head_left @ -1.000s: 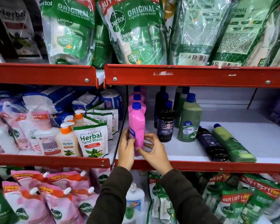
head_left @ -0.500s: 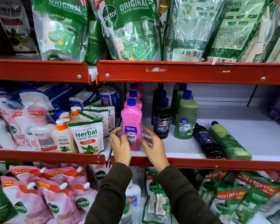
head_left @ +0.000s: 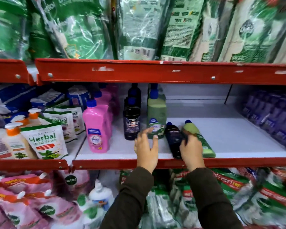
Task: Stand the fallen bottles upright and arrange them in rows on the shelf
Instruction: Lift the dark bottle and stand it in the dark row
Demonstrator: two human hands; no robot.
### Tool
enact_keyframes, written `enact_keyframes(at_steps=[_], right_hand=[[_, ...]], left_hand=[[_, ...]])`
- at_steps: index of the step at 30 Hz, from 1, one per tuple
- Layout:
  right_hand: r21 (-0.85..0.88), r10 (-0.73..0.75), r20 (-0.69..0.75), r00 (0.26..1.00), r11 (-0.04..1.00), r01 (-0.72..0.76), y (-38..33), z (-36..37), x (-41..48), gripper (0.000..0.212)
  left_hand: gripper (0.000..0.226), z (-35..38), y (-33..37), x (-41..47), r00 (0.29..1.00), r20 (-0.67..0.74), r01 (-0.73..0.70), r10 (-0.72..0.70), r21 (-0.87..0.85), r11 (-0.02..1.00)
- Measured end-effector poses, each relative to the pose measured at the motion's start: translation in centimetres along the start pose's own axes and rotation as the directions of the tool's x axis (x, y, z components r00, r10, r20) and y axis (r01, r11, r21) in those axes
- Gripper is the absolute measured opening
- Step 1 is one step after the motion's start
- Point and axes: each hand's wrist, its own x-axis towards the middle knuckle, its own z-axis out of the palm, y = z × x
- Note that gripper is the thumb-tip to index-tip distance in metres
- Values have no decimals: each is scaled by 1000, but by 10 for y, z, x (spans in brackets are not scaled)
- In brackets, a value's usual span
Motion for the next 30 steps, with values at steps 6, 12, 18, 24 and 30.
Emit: enact_keyframes(at_steps=[6,12,18,24,30], right_hand=[[-68,21,147,989,998,-11,12,-3,10,24],[-27,16,219,976,1000,-11,18,-13,21,30],[78,39,248,968,995,-60,30,-27,33,33],[430,-43,324,945,897,-107,41,-39,35,30],[603,-178,189,966,797,29,24,-24,-2,47]], left_hand=[[49,53,17,19,864,320,330,-389,225,917],[88,85,-22,42,756,369,574,-541,25,819],[48,68,18,25,834,422,445,-356,-134,885],[43,58,18,14,911,398,203,-110,-201,958],[46,27,2,1,971,233,112,-46,-278,954]])
